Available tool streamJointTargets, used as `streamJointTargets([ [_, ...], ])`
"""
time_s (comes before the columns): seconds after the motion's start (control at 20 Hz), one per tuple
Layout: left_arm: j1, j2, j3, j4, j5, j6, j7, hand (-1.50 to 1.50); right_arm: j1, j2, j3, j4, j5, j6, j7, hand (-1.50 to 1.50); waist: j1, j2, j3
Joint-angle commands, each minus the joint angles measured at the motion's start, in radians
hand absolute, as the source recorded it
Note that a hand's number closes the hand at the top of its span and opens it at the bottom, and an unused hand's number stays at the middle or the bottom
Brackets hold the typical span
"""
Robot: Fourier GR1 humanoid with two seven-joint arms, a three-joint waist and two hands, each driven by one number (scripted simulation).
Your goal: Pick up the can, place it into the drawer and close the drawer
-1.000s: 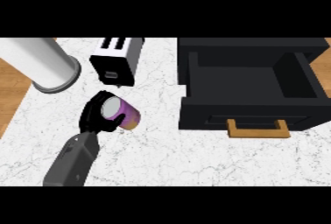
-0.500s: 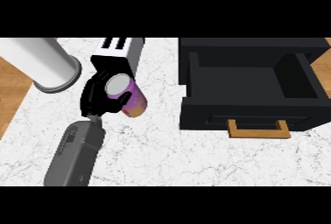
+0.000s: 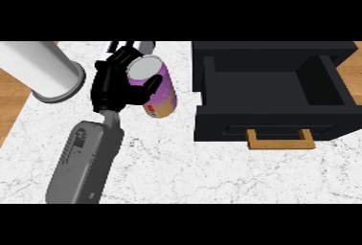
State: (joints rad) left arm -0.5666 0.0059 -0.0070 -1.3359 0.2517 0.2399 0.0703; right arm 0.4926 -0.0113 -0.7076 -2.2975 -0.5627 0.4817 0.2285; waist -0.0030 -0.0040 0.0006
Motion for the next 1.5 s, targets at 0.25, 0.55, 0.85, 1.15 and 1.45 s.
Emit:
streamJointTargets([
  [0.25, -0.149, -0.006, -0.106, -0.004, 0.004, 0.166, 0.094, 1.5, -0.073, -0.017, -0.01, 0.029, 0.001, -0.015, 0.029, -1.5, -0.009, 0.004, -0.001],
  [0.55, -0.379, -0.006, -0.127, 0.172, 0.031, 0.281, 0.097, 1.5, -0.09, 0.01, 0.045, -0.011, 0.05, -0.027, 0.048, -1.5, -0.019, 0.007, 0.0],
  [0.85, -0.489, -0.006, -0.193, 0.31, 0.097, 0.352, 0.025, 1.5, -0.069, 0.011, 0.014, -0.018, -0.005, -0.017, 0.052, -1.5, -0.032, 0.008, 0.0],
  [1.15, -0.602, -0.006, -0.205, 0.432, 0.154, 0.372, 0.015, 1.5, -0.12, -0.02, 0.016, 0.036, 0.035, -0.016, 0.05, -1.5, -0.031, 0.01, 0.0],
  [1.45, -0.686, -0.006, -0.234, 0.516, 0.245, 0.386, 0.015, 1.5, -0.127, -0.002, 0.014, -0.001, 0.036, -0.048, 0.076, -1.5, -0.034, 0.009, 0.0],
])
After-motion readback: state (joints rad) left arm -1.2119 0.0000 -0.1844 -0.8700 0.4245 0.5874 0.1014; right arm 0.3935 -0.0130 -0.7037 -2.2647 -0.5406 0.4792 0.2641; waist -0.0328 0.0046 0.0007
